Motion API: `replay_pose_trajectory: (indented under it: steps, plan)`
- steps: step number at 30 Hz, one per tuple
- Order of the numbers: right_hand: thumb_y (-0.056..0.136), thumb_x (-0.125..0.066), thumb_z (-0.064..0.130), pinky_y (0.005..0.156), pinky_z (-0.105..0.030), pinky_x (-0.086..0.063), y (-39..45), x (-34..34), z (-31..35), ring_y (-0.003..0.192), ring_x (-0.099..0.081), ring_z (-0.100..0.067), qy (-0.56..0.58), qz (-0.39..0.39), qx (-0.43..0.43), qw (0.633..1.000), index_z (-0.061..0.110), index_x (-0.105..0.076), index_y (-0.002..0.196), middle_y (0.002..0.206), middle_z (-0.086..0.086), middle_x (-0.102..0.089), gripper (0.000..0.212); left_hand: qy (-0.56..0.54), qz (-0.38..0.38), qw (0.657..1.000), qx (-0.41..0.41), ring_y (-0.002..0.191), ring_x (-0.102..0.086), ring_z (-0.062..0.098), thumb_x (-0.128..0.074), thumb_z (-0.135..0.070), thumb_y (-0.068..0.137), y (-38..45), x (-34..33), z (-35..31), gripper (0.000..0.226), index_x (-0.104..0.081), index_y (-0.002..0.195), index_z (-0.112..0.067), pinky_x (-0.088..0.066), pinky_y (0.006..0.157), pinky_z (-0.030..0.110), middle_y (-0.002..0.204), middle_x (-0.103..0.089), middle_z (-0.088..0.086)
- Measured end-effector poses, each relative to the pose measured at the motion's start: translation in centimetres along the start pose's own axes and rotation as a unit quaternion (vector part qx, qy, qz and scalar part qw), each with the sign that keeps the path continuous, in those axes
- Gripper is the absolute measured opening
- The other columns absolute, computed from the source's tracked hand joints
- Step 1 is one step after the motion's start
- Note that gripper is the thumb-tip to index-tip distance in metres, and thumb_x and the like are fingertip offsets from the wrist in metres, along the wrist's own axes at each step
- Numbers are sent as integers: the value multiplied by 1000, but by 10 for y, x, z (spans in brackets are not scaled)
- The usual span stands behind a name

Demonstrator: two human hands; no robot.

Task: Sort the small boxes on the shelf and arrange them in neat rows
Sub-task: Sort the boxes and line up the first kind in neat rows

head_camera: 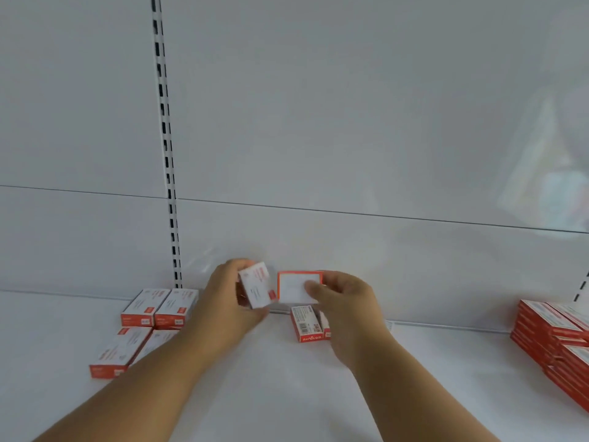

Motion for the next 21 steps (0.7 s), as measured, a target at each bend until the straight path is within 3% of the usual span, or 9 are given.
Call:
replay_pose_trajectory:
  steps: [2, 5, 6, 10, 13, 15, 18, 21]
  plan:
    - [91, -63, 5, 72, -44, -60, -5, -6, 1, 89, -71, -34, 161, 39, -33, 986, 6, -67, 99, 95, -15, -73, 9, -61, -13, 997, 46, 84, -70, 11, -82, -12, 77, 0, 6, 5, 63, -47, 120, -41, -52, 63, 19, 106, -65, -10]
    - [96, -57, 8, 53, -35, -55, -14, -16, -1, 91, -71, -40, 238, 98, -83, 963, 11, -57, 106, 103, -21, -72, 11, -205, 5, 973, 106, 85, -70, 23, -80, 6, 74, -2, 1, 9, 69, -51, 119, -38, -57, 58, 27, 108, -64, 1]
    - [96, -56, 7, 56, -36, -56, -15, -20, -2, 94, -70, -42, 253, 116, -92, 956, 11, -56, 108, 104, -23, -71, 13, -242, 16, 963, 118, 88, -69, 26, -79, 11, 72, -3, -2, 9, 71, -53, 119, -36, -57, 59, 30, 109, -64, 7]
    - [89, -63, 9, 89, -44, -56, -16, -27, 0, 103, -67, -40, 336, 118, -96, 929, -6, -59, 110, 113, -26, -67, 26, -315, 75, 934, 153, 90, -67, 28, -74, 18, 72, -9, -17, 11, 74, -56, 123, -33, -54, 62, 31, 113, -64, 18]
    - [87, -63, 2, 85, -39, -54, -11, -19, -7, 90, -68, -31, 293, 81, -92, 948, -2, -61, 100, 95, -22, -68, 13, -362, 98, 913, 164, 87, -67, 30, -65, 9, 86, -11, -22, 8, 57, -56, 127, -31, -51, 61, 34, 110, -67, 22]
    - [87, -58, -9, 76, -41, -51, -10, -14, -11, 81, -65, -32, 247, 72, -88, 962, 5, -60, 99, 94, -22, -70, 18, -363, 90, 912, 167, 80, -68, 29, -54, 6, 94, -10, -20, 7, 45, -58, 124, -28, -51, 60, 35, 105, -68, 22]
    - [86, -56, -15, 73, -43, -51, -9, -11, -12, 79, -66, -33, 216, 70, -88, 970, 12, -61, 111, 99, -23, -72, 37, -308, 79, 935, 155, 82, -71, 34, -51, 8, 95, -8, -14, 6, 46, -61, 120, -29, -56, 67, 38, 107, -67, 20]
    - [87, -60, -7, 76, -42, -52, -9, -12, -12, 87, -64, -32, 184, 50, -92, 977, 11, -67, 112, 101, -20, -71, 31, -221, 77, 962, 142, 83, -74, 29, -55, 6, 94, -11, -8, 3, 51, -64, 111, -41, -60, 78, 42, 110, -65, 9]
Point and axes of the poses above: each hand's wrist, its own y-axis towards the middle knuckle, its own x-axis out of the back of the hand, z = x × y, the point moved 10 cm from there along y, towards the middle knuckle
